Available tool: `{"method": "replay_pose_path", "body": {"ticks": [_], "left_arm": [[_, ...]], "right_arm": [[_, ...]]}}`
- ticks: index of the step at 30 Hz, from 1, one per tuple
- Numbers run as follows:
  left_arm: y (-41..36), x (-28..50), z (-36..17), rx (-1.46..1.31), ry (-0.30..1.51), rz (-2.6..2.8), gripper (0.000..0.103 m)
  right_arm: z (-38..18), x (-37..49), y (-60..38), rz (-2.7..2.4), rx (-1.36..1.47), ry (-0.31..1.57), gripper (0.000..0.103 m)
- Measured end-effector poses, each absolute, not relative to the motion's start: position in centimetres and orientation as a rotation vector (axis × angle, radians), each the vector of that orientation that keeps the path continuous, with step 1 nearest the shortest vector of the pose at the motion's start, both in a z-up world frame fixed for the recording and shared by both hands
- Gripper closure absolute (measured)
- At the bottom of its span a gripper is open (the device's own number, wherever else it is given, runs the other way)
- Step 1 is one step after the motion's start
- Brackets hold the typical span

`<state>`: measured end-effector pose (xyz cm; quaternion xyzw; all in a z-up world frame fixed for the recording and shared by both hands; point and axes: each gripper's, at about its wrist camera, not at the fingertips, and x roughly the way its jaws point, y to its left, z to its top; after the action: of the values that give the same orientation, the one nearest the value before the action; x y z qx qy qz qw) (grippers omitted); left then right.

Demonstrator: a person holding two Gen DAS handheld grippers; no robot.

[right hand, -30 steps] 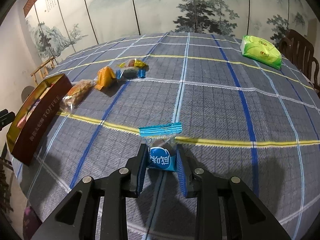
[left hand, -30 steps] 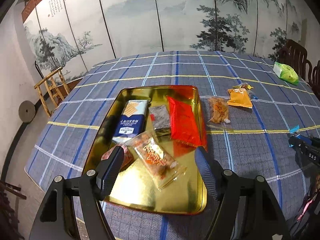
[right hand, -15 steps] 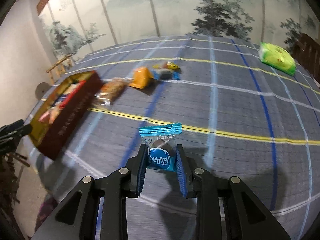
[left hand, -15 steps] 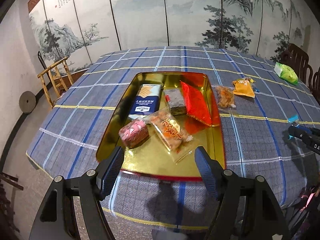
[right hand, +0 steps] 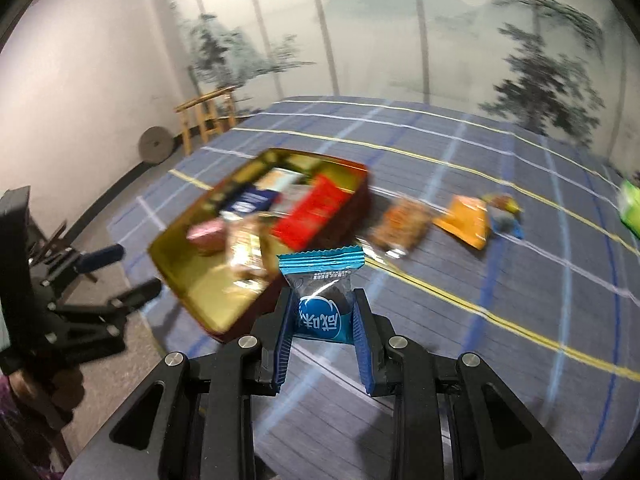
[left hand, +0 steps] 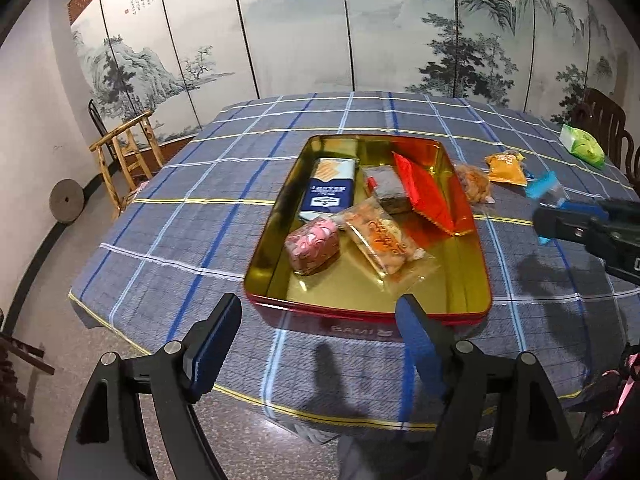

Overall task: Organize snacks
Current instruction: 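Lower the blue candy into the tin and open the right gripper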

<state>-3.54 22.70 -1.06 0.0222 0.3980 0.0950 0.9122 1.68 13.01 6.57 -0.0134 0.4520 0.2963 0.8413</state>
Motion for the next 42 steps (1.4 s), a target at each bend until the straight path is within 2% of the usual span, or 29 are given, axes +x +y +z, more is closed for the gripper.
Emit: {"method": "replay_pose_path", "body": {"ticks": [18, 42], "left_arm": [[25.2, -4.5, -1.7, 0.043, 0.831, 0.242, 0.023], [28.0, -4.9, -3.1, 0.005, 0.874, 0.290, 0.022]], "right_arm": [[4.6, 2.6, 22.9, 0.770, -0.100, 1.020, 0.074], [2.8, 2.8, 27.4, 0.831, -0.137, 1.061, 0.074]]}}
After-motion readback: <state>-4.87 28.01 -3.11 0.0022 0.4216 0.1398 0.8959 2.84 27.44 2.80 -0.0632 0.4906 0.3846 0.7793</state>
